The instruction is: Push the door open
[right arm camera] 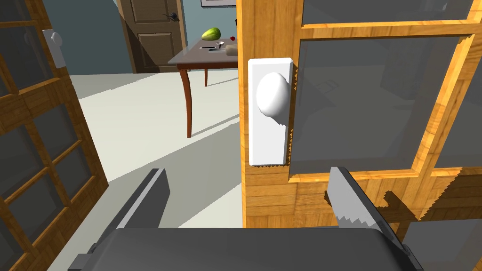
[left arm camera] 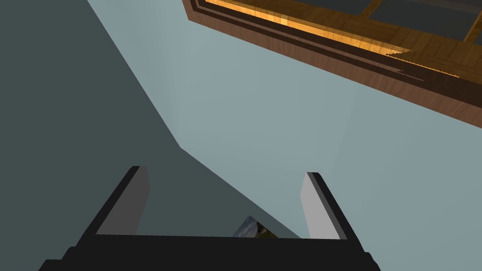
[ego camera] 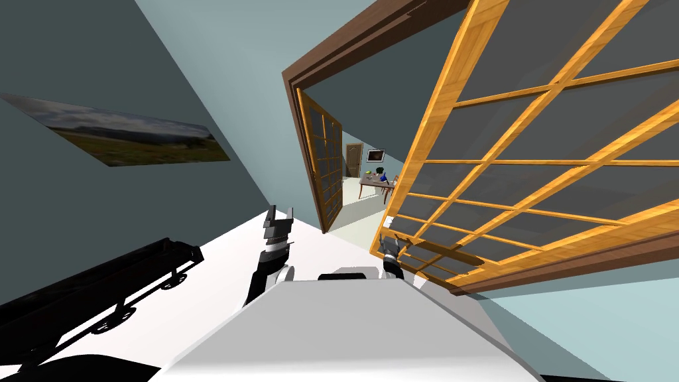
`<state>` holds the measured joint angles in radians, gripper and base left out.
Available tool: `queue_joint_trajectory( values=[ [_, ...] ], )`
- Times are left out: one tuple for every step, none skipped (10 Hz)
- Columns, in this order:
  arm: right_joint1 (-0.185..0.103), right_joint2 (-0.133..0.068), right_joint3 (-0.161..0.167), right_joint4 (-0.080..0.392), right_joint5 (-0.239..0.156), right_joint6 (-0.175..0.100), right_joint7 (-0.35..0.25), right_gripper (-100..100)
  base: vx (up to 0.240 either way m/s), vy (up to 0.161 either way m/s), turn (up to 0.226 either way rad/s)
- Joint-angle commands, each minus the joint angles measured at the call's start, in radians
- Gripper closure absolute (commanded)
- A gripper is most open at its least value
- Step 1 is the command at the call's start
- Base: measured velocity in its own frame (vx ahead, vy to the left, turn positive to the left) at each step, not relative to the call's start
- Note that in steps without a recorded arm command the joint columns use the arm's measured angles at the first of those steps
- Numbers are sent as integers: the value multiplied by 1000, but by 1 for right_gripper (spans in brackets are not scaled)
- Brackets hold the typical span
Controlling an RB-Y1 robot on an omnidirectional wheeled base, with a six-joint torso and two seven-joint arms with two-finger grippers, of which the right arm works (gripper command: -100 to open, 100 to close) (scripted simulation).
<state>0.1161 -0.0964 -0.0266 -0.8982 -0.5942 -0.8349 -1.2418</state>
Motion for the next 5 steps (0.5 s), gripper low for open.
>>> queue_joint_trajectory(
  values=[
    [0, 0, 0, 0, 0, 0, 0, -100, -13, 14, 45],
    [1, -6, 12, 1, 4, 3, -12, -100, 22, -23, -72],
    [1, -6, 12, 1, 4, 3, -12, -100, 18, -19, -60],
    [1, -7, 14, 1, 5, 3, -15, -100, 0, 0, 0],
    [1, -7, 14, 1, 5, 3, -15, -100, 0, 0, 0]
  ],
)
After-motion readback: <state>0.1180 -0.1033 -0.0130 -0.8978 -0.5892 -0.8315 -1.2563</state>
